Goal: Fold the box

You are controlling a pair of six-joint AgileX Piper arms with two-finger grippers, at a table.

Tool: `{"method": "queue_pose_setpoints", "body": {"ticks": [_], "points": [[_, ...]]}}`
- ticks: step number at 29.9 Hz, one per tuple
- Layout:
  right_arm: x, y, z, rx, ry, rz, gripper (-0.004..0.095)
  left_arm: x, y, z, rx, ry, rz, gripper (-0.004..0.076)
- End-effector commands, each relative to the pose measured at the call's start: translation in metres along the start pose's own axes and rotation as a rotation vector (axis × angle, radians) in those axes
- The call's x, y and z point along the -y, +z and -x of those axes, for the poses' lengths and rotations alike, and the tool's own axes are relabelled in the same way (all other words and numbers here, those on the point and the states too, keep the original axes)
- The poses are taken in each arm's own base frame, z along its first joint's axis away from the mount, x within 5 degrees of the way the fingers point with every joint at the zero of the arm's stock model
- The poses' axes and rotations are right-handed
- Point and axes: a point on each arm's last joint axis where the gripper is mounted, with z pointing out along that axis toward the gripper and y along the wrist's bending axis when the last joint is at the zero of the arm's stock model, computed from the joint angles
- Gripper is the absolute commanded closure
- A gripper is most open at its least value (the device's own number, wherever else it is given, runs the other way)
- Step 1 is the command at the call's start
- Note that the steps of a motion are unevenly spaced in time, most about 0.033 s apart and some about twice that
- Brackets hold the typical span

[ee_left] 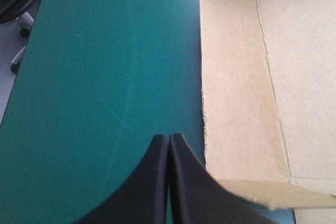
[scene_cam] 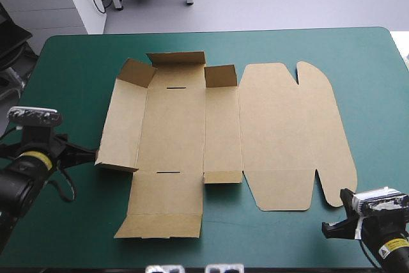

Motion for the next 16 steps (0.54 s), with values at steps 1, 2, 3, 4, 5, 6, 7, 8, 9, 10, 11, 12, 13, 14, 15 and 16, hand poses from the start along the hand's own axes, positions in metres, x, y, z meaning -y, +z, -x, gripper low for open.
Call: {"method": "queue_pose_setpoints", "body": {"ticks": [1,2,3,4,5,6,7,8,9,10,11,12,13,14,15,16], "points": [[0.000,-0.003,0.014,0.088,0.000,0.001,0.0922,0.004,0.017,0.030,0.044,0.036,0.013,0.0732],[0.000,-0.003,0.014,0.088,0.000,0.001,0.0922,0.005,0.023,0.034,0.033,0.053,0.021,0.0731],[0.000,-0.003,0.014,0.088,0.000,0.001,0.0922,0.007,0.030,0.039,0.018,0.070,0.032,0.0731],[0.000,-0.003,0.014,0.088,0.000,0.001,0.0922,0.009,0.038,0.043,0.001,0.084,0.032,0.0731],[0.000,-0.003,0.014,0.088,0.000,0.001,0.0922,0.010,0.045,0.047,-0.015,0.100,0.033,0.0730],[0.000,-0.003,0.014,0.088,0.000,0.001,0.0922,0.010,0.053,0.051,-0.033,0.113,0.033,0.0724],[0.000,-0.003,0.014,0.088,0.000,0.001,0.0922,0.010,0.061,0.055,-0.053,0.119,0.034,0.0716],[0.000,-0.003,0.014,0.088,0.000,0.001,0.0922,0.009,0.067,0.057,-0.070,0.114,0.031,0.0708],[0.000,-0.003,0.014,0.088,0.000,0.001,0.0922,0.007,0.075,0.059,-0.092,0.115,0.027,0.0707],[0.000,-0.003,0.014,0.088,0.000,0.001,0.0922,0.004,0.083,0.061,-0.116,0.119,0.018,0.0707],[0.000,-0.003,0.014,0.088,0.000,0.001,0.0922,0.001,0.088,0.061,-0.132,0.122,0.006,0.0707],[0.000,-0.003,0.014,0.088,0.000,0.001,0.0922,-0.002,0.097,0.062,-0.156,0.126,-0.015,0.0707],[0.000,-0.003,0.014,0.088,0.000,0.001,0.0922,-0.006,0.104,0.062,-0.177,0.117,-0.035,0.0707],[0.000,-0.003,0.014,0.088,0.000,0.001,0.0922,-0.011,0.110,0.061,-0.193,0.111,-0.061,0.0707],[0.000,-0.003,0.014,0.088,0.000,0.001,0.0922,-0.016,0.116,0.060,-0.207,0.101,-0.090,0.0707],[0.000,-0.003,0.014,0.088,0.000,0.001,0.0922,-0.019,0.122,0.058,-0.219,0.099,-0.112,0.0707]]}}
